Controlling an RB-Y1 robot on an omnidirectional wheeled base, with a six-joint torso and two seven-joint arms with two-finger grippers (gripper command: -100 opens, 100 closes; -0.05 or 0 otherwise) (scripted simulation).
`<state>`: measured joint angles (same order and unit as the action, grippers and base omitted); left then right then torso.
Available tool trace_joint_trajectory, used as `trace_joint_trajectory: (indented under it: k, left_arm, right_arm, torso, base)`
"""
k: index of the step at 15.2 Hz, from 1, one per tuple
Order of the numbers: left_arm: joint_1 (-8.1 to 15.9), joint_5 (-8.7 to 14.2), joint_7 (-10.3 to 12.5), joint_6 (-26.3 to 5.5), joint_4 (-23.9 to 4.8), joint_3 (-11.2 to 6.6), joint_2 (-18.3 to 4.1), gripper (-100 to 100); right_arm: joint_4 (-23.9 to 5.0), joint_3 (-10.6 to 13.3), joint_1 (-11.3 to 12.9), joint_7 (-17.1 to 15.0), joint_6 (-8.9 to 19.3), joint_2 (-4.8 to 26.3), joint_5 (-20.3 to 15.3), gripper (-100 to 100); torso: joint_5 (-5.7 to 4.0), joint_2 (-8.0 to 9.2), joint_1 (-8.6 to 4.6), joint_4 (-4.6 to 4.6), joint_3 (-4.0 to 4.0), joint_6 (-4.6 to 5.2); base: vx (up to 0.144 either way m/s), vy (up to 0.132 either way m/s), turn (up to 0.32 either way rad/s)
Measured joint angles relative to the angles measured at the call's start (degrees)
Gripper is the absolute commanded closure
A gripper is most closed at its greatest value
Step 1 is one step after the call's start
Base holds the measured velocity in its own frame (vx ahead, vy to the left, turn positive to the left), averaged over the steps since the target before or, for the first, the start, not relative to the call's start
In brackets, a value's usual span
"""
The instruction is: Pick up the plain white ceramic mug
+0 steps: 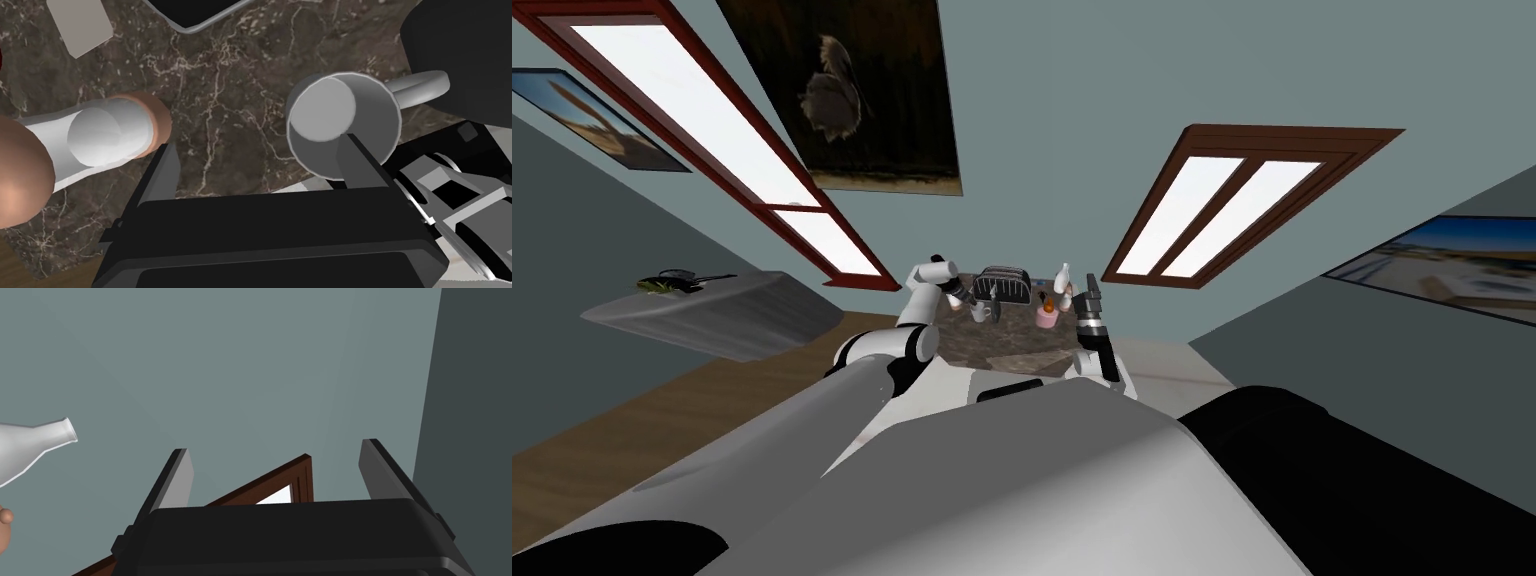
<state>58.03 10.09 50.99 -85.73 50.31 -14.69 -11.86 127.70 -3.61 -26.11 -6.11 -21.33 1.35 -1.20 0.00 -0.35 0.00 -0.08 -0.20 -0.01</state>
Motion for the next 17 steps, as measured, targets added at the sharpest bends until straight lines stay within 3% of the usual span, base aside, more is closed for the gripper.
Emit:
trace_joint_trajectory:
  k: [8,10,12,13,17]
  left_arm:
    - [3.4,-0.1,2.8,-7.1,-7.8,-0.88,0.9,-100]
    - [3.1,-0.1,2.7,-6.9,-8.2,-0.90,1.0,-100]
    - [3.0,-0.1,2.2,-4.7,-10.2,-0.93,0.9,-100]
    - [3.0,-0.1,2.1,-4.3,-10.4,-0.93,1.0,100]
    - [3.0,-0.1,2.0,-4.3,-10.4,-0.91,1.0,100]
  right_arm:
    - [0.0,0.0,0.0,0.0,0.0,0.0,0.0,0]
    - [0.0,0.0,0.0,0.0,0.0,0.0,0.0,0]
    - [0.0,0.0,0.0,0.0,0.0,0.0,0.0,0]
    - [0.0,0.0,0.0,0.0,0.0,0.0,0.0,0]
    - [0.0,0.0,0.0,0.0,0.0,0.0,0.0,0]
  torso:
    - [0.01,0.08,0.03,0.01,0.04,-0.01]
    - [0.01,0.19,-0.01,0.03,0.10,-0.02]
    - [-0.02,0.26,-0.12,0.05,0.14,-0.01]
    - [-0.02,0.29,-0.11,0.06,0.16,0.00]
    - [0.01,0.30,0.01,0.05,0.16,-0.02]
  base:
    - [0.063,0.010,-0.016]
    - [0.017,-0.019,0.014]
    - [0.005,-0.033,0.015]
    - [0.002,-0.009,0.002]
    - [0.000,0.000,0.000]
